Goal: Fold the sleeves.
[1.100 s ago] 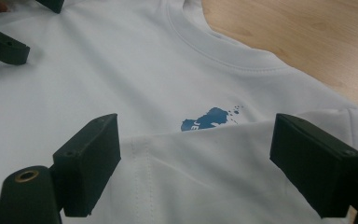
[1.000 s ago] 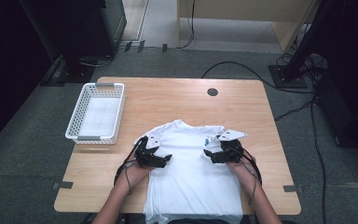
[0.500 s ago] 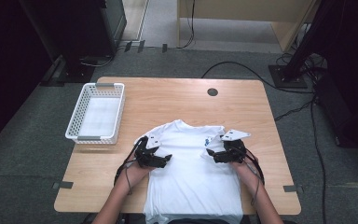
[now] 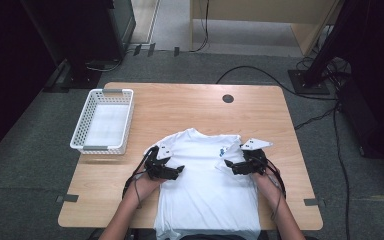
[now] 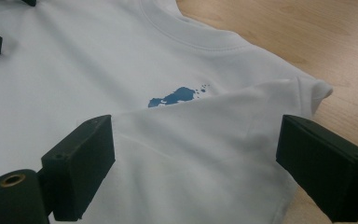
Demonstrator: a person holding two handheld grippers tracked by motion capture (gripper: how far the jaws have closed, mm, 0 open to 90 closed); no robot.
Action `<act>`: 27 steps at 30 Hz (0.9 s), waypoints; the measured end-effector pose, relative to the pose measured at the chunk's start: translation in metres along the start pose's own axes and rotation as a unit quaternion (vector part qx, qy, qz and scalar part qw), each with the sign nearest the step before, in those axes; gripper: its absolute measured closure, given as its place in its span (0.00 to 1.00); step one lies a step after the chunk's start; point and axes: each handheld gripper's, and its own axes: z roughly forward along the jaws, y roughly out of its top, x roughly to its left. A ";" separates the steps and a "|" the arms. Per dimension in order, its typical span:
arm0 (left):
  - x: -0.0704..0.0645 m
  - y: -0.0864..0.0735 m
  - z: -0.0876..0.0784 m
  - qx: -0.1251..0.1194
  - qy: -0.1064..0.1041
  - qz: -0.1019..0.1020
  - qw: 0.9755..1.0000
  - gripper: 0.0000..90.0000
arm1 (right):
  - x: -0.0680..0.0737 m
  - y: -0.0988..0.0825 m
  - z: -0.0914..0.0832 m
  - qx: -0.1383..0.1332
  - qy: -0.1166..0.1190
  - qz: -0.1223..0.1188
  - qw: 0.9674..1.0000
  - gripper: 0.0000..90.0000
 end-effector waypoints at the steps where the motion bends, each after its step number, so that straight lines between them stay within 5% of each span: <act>1: 0.000 0.000 0.000 0.000 0.000 0.000 1.000 0.23 | -0.001 0.000 0.000 0.000 -0.001 0.001 1.000 0.13; 27: 0.000 0.000 0.000 0.000 0.000 0.000 1.000 0.23 | -0.016 -0.010 -0.008 0.007 -0.009 0.014 1.000 0.13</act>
